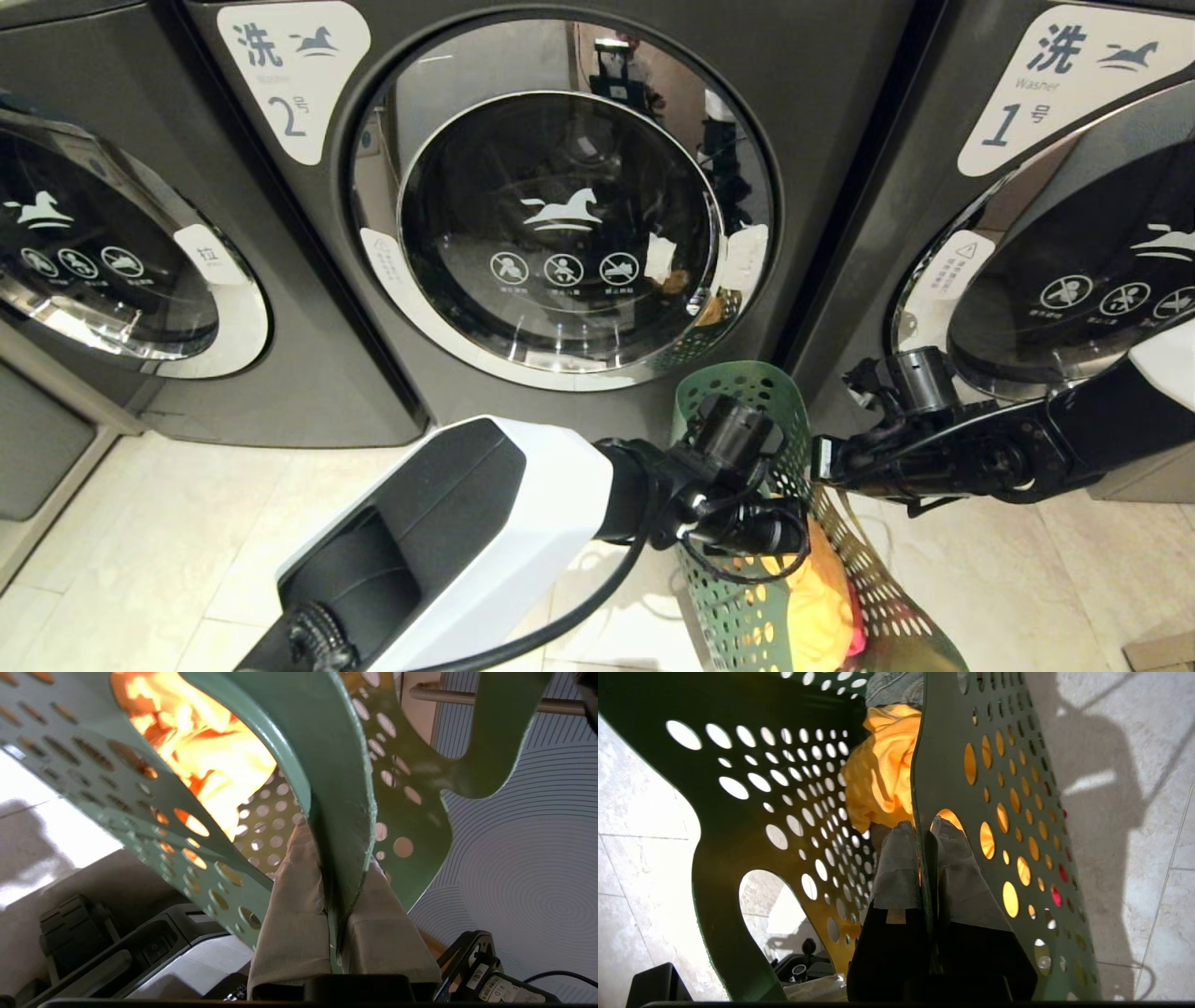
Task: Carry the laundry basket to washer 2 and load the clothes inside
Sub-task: Pick up the clothes basket and put it beside the washing machine
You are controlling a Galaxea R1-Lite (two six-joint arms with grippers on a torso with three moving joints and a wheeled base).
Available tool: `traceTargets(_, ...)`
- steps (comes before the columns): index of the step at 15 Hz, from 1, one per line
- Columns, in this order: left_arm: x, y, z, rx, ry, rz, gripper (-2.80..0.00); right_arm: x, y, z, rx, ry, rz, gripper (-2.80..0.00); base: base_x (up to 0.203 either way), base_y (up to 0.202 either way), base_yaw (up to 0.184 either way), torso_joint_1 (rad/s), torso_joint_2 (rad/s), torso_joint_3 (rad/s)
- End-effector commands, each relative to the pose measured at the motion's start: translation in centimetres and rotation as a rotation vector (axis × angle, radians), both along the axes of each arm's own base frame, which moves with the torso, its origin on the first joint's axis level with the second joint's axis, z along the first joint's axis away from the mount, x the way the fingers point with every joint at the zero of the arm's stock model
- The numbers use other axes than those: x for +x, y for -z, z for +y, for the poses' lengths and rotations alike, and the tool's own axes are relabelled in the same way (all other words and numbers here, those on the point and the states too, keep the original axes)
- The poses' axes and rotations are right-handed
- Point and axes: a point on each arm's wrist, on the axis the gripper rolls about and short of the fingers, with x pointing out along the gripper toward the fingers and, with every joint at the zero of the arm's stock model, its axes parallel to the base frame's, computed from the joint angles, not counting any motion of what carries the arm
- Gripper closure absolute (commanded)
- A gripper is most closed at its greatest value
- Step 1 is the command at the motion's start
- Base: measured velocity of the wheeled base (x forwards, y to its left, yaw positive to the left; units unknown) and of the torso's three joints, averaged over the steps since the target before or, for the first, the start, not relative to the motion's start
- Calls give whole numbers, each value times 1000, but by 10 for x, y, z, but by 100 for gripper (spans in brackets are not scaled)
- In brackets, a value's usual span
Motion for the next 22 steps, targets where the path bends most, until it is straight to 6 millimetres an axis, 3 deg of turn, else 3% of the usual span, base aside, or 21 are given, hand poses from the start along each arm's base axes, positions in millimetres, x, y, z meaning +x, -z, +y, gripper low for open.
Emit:
traceTargets(1,-1,0,-1,-3,2,4,0,0,1,1,1,-1,6,0,0,0,0,2,6,-197)
traceTargets(11,-4,-2,-4,-12,20,-16,0,-12,-2,1,4,-11,22,0,0,0,0,3,3,-183)
traceTargets(22,-9,-2,-9,-8,19,-62,0,-13,0,1,3,-9,28,0,0,0,0,0,0,-6)
